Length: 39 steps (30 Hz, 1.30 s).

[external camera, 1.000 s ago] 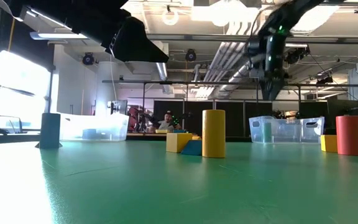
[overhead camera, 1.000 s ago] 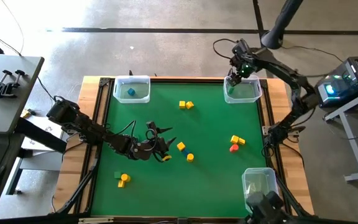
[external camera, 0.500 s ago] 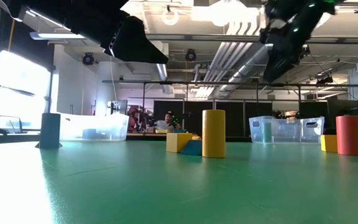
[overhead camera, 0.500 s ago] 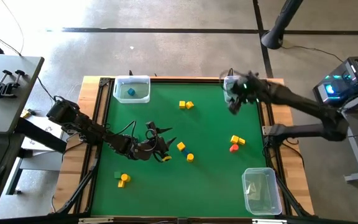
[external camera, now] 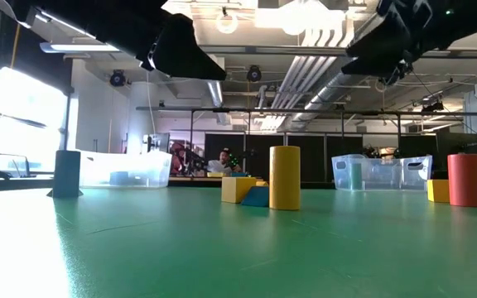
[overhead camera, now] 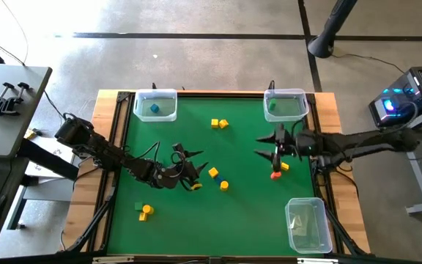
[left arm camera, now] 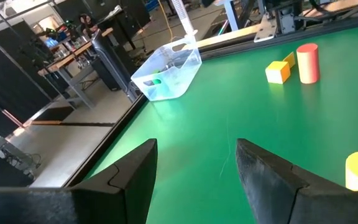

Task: Sort blocks by size
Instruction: Put the yellow triangle block into the bottom transparent bin

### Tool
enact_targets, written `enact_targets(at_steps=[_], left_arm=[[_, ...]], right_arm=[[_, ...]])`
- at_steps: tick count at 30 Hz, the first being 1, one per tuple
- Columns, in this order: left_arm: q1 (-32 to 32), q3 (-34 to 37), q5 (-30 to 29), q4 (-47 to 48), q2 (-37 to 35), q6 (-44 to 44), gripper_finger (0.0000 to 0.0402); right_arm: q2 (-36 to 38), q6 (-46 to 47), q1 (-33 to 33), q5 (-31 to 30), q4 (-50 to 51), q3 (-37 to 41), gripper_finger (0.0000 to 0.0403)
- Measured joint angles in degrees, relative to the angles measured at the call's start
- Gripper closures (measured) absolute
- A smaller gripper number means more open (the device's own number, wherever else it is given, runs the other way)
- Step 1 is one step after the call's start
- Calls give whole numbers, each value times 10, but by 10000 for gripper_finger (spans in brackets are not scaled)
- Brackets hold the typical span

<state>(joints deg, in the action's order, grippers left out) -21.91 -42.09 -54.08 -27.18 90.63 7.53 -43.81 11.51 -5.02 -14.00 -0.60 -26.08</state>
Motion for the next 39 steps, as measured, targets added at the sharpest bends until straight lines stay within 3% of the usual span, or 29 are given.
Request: enact_targets(at_steps=[5, 9, 20, 28, 33, 39], left_arm=[[0, 0, 12, -11, 0, 0, 197], [1, 0, 25, -19, 0, 0, 197], [2, 0, 28, -27, 0, -1, 197], [15, 0, 37, -27, 0, -77, 197], [27, 0, 66, -27, 0, -84, 197], [34, 0, 77, -27, 0, -90, 197]], right_arm=[[-17, -2, -81, -129, -49, 11, 176], [-47, -2, -123, -184, -77, 11, 176], [-148, 0, -167, -228, -158, 11, 176], [-142, 9, -169, -218, -153, 11, 176], [-122, 62, -169, -173, -44, 1, 176], [-125, 225, -167, -138, 331, -117, 176]])
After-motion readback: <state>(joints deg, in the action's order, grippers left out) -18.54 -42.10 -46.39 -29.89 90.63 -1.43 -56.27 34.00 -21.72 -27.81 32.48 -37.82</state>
